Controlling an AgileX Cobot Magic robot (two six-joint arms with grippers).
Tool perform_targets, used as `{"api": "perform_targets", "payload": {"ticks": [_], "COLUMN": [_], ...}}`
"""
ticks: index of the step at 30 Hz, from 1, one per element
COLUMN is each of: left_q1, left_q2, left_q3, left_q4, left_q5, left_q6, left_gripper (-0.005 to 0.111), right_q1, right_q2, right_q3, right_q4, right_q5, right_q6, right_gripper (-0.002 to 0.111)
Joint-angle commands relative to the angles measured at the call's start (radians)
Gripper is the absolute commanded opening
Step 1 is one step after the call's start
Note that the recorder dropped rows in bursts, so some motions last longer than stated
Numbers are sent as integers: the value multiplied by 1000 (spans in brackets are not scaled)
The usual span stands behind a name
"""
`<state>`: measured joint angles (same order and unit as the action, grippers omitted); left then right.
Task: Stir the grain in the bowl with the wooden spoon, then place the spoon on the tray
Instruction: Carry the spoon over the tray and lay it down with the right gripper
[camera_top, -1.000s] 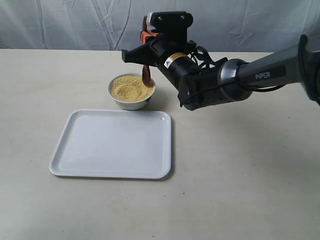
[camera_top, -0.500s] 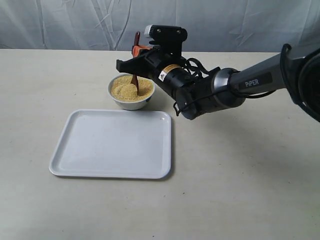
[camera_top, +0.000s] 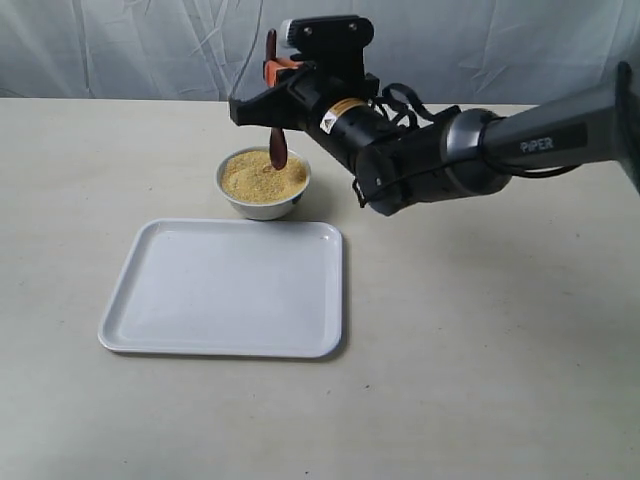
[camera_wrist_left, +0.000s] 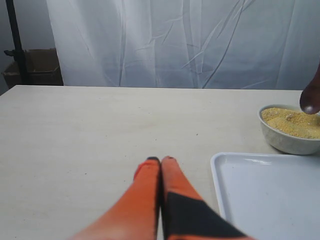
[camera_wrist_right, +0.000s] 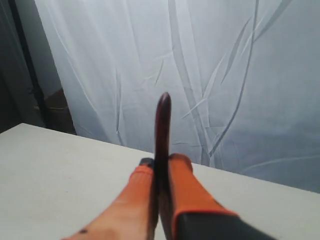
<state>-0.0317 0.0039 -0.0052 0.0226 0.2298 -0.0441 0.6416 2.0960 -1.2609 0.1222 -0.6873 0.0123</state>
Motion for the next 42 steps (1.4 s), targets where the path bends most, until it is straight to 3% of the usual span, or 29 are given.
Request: {"api": "perform_targets", "payload": {"ticks": [1, 5, 9, 13, 18, 26, 32, 42], "left_q1": [2, 2, 2, 2, 2, 2, 2, 2], "left_q2": [-4, -4, -4, -4, -4, -4, -4, -4], "left_q3": [5, 5, 5, 5, 5, 5, 5, 5], "left_q4": [1, 1, 1, 1, 1, 1, 1, 1], "left_q5": [-13, -13, -13, -13, -13, -13, -13, -13], "left_q6": [2, 2, 0, 0, 2, 2, 2, 2], "left_gripper": [0, 0, 0, 0, 0, 0, 0, 0], "right_q1": [-2, -2, -2, -2, 1, 122, 247, 289], "right_q2": [-124, -234, -287, -262, -187, -4, 120, 200], "right_q3": [-4, -7, -136, -326, -477, -593, -688, -709], "right_q4": [5, -13, -21, 22, 209, 182, -67, -133], "right_q5": [141, 408, 881, 1295, 1602, 1791, 1865, 1837], "right_q6": [13, 21, 8, -126, -390, -542, -547, -515], "right_gripper": [-1, -1, -1, -1, -1, -1, -1, -1]}}
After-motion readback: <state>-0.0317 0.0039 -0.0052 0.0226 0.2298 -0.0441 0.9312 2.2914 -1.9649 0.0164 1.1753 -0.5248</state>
